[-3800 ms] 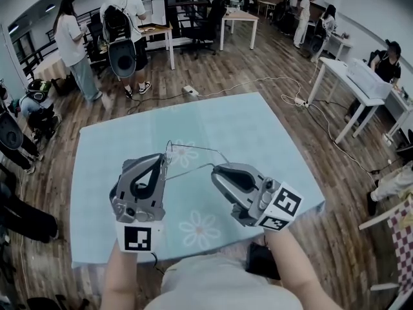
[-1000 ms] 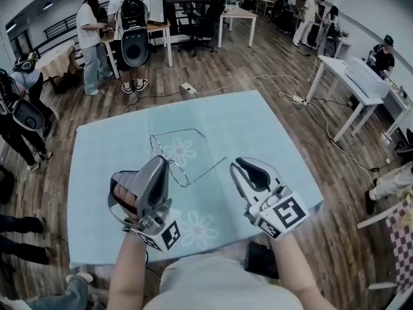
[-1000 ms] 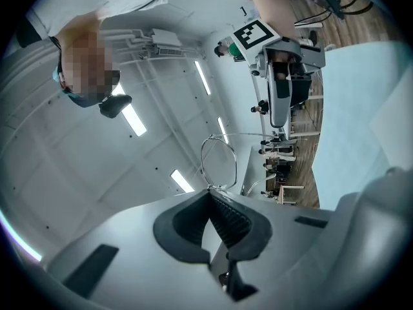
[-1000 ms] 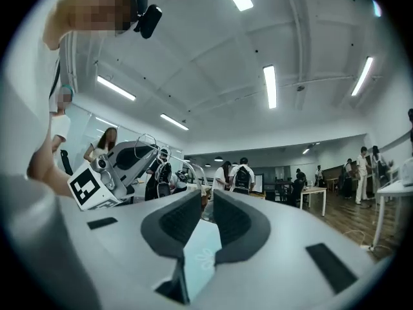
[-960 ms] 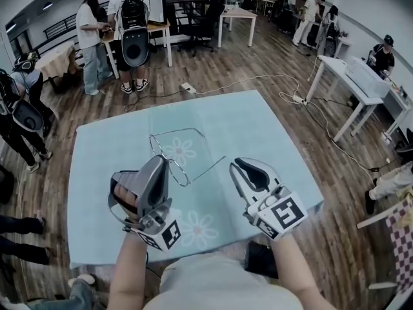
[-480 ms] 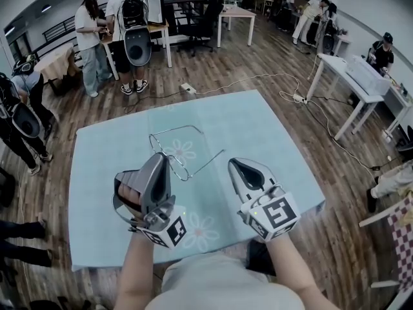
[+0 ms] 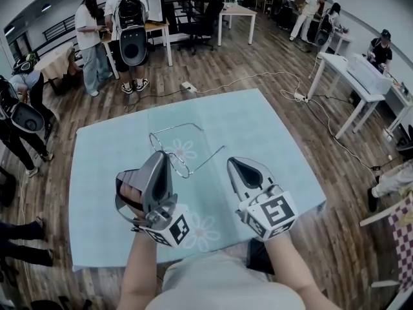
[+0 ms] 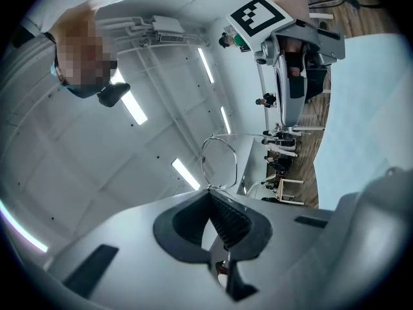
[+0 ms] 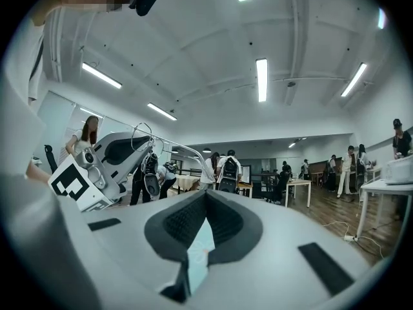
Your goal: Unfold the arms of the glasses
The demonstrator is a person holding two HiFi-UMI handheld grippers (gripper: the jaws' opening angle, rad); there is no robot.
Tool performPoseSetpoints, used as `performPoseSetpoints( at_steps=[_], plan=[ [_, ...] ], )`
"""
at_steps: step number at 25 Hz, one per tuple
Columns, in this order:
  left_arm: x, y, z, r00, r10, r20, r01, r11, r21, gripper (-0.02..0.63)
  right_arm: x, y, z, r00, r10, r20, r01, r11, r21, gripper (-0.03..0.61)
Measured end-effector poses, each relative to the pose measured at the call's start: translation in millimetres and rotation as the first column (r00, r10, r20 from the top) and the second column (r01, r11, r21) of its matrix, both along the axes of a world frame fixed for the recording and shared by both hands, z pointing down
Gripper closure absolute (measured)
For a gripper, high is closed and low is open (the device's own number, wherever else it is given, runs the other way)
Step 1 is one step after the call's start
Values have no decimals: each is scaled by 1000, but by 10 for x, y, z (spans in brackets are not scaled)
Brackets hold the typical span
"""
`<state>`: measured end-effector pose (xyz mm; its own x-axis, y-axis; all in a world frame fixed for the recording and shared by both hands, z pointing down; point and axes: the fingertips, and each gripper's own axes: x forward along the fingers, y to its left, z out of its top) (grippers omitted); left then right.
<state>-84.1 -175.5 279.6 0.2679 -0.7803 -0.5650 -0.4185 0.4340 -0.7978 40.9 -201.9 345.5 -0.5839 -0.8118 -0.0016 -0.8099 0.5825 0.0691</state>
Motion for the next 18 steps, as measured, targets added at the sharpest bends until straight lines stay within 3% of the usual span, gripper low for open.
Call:
performPoseSetpoints(
  at_steps=[18],
  plan=[
    [-61, -2, -3, 999, -3, -32, 3, 1000, -7, 620, -54, -3, 72, 1000, 20, -11, -20, 1000, -12, 571]
  ],
)
